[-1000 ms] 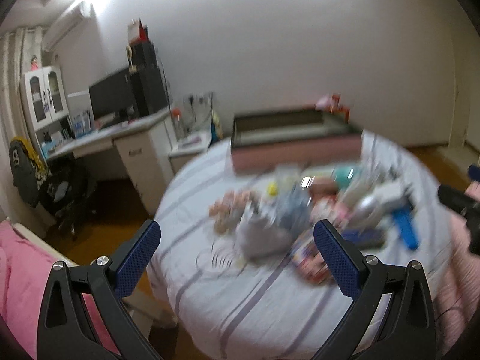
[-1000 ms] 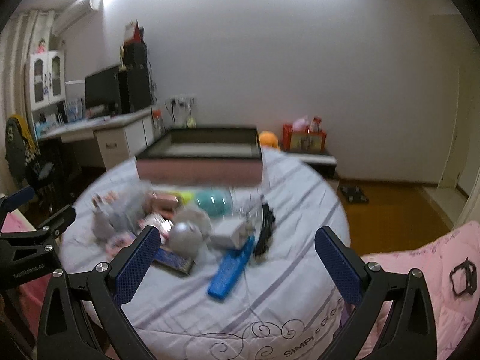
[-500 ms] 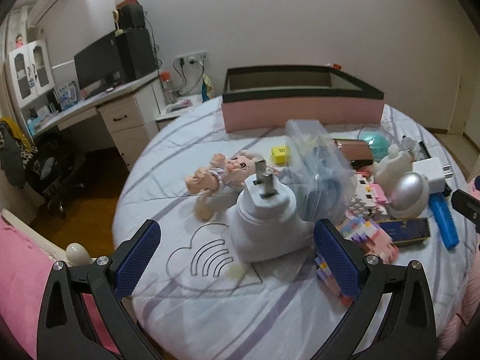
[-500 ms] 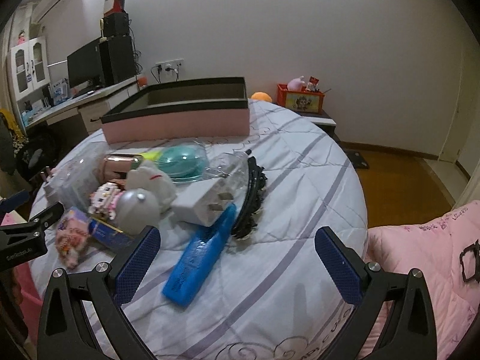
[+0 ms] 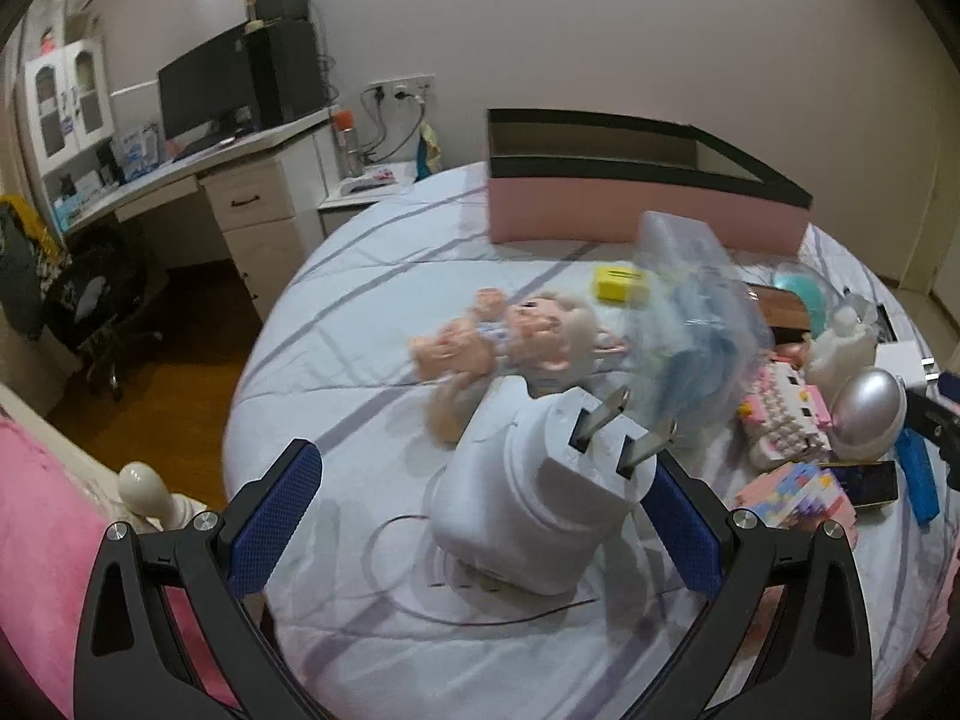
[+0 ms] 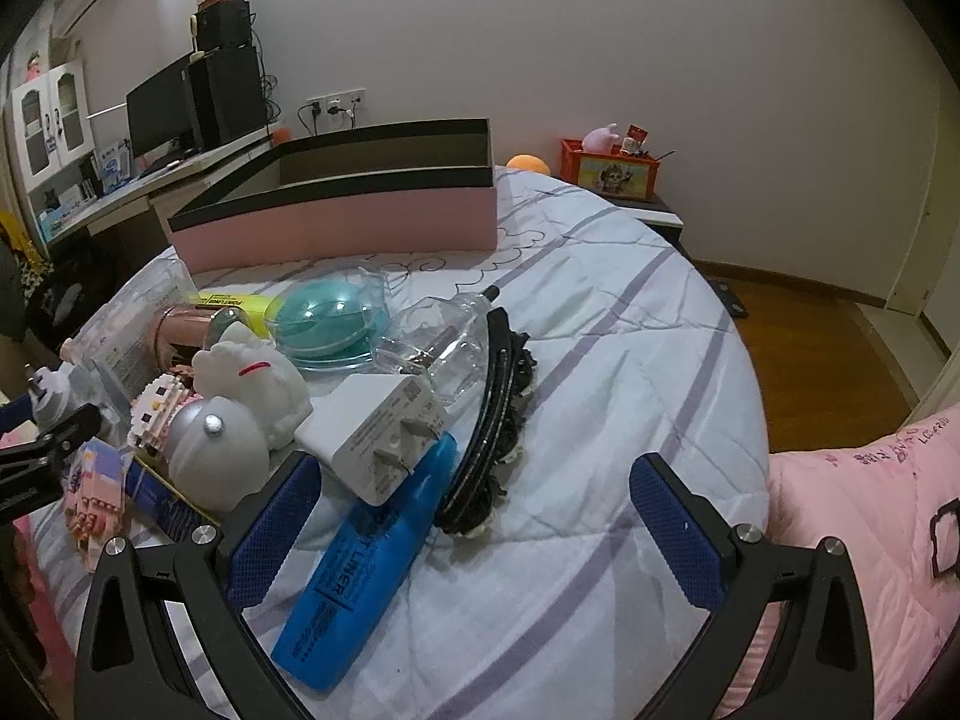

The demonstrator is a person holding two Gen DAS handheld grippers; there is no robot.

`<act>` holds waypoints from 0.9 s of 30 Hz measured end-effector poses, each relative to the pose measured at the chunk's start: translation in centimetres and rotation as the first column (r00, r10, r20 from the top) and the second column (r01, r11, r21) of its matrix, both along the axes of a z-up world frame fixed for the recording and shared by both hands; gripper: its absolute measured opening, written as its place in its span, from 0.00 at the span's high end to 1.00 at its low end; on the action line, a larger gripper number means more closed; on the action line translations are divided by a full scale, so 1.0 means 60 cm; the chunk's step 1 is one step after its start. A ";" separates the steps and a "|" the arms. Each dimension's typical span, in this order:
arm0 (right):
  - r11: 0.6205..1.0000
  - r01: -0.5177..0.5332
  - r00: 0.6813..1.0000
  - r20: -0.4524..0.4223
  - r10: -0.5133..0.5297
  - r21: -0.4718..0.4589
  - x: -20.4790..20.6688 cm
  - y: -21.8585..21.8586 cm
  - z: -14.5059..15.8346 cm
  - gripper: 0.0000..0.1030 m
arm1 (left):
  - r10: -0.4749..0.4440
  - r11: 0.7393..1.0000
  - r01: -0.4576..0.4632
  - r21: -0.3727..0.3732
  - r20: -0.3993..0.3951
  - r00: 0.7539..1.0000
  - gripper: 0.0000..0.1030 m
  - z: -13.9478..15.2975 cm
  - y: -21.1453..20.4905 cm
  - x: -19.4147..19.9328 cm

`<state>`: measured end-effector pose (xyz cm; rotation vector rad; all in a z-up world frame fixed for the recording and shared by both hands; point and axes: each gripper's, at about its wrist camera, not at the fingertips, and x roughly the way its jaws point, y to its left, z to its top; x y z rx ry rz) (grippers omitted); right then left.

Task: Organize rigid objects
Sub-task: 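Lower the left tool to the white plug adapter and close on it, then grasp the white plug with the right tool while the left tool holds the adapter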

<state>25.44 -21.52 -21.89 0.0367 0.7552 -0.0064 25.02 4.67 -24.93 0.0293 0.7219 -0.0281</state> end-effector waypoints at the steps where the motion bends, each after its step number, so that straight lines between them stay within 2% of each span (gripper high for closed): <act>1: 1.000 -0.002 1.000 -0.003 0.003 0.006 0.002 0.000 -0.002 0.00 | 0.005 1.000 -0.005 -0.015 0.004 1.000 0.00 -0.002 0.007 0.001; 5: 1.000 -0.004 1.000 -0.015 0.004 0.030 0.009 -0.002 -0.010 0.00 | -0.021 0.997 0.019 -0.075 -0.029 0.999 0.00 -0.020 0.014 0.008; 7: 0.999 0.000 1.000 -0.021 0.001 0.042 0.011 -0.004 -0.011 0.00 | -0.026 0.999 0.026 -0.030 -0.023 0.999 0.00 -0.029 0.004 0.008; 9: 0.998 0.005 1.000 -0.023 -0.004 0.066 0.011 -0.013 -0.013 0.00 | -0.022 0.999 0.021 -0.041 -0.023 1.000 0.02 -0.028 0.005 0.009; 10: 0.997 0.014 1.000 -0.023 -0.012 0.077 0.011 -0.017 -0.013 0.00 | -0.021 0.999 0.021 -0.040 -0.010 1.000 0.08 -0.026 0.006 0.007; 11: 0.996 0.019 1.000 -0.022 -0.017 0.084 0.011 -0.020 -0.013 0.00 | -0.022 0.999 0.022 -0.039 0.002 1.000 0.27 -0.024 0.006 0.005; 12: 0.996 0.027 0.999 -0.021 -0.025 0.090 0.011 -0.024 -0.013 0.00 | -0.030 0.999 0.030 -0.037 0.007 1.000 0.39 -0.021 0.005 0.003; 14: 0.993 0.036 0.999 -0.010 -0.036 0.111 0.010 -0.031 -0.008 0.00 | -0.047 0.999 0.047 -0.026 -0.001 0.999 0.42 -0.019 0.001 0.006; 15: 0.991 0.040 0.999 -0.001 -0.040 0.127 0.010 -0.036 -0.005 0.00 | -0.055 0.998 0.055 -0.018 0.000 0.999 0.47 -0.019 0.000 0.005; 20: 0.986 0.033 0.998 0.042 -0.040 0.163 0.004 -0.046 0.013 0.00 | -0.056 0.998 0.056 -0.028 0.009 0.998 0.46 -0.025 0.002 0.007; 24: 0.989 0.003 0.999 0.039 -0.009 0.147 0.003 -0.032 0.013 0.00 | -0.048 0.999 0.048 -0.017 0.014 0.999 0.44 -0.025 0.000 0.008; 27: 0.995 -0.034 0.998 0.048 0.030 0.089 0.008 -0.003 0.014 0.01 | -0.058 0.998 0.058 -0.003 0.023 0.998 0.45 -0.024 -0.001 0.003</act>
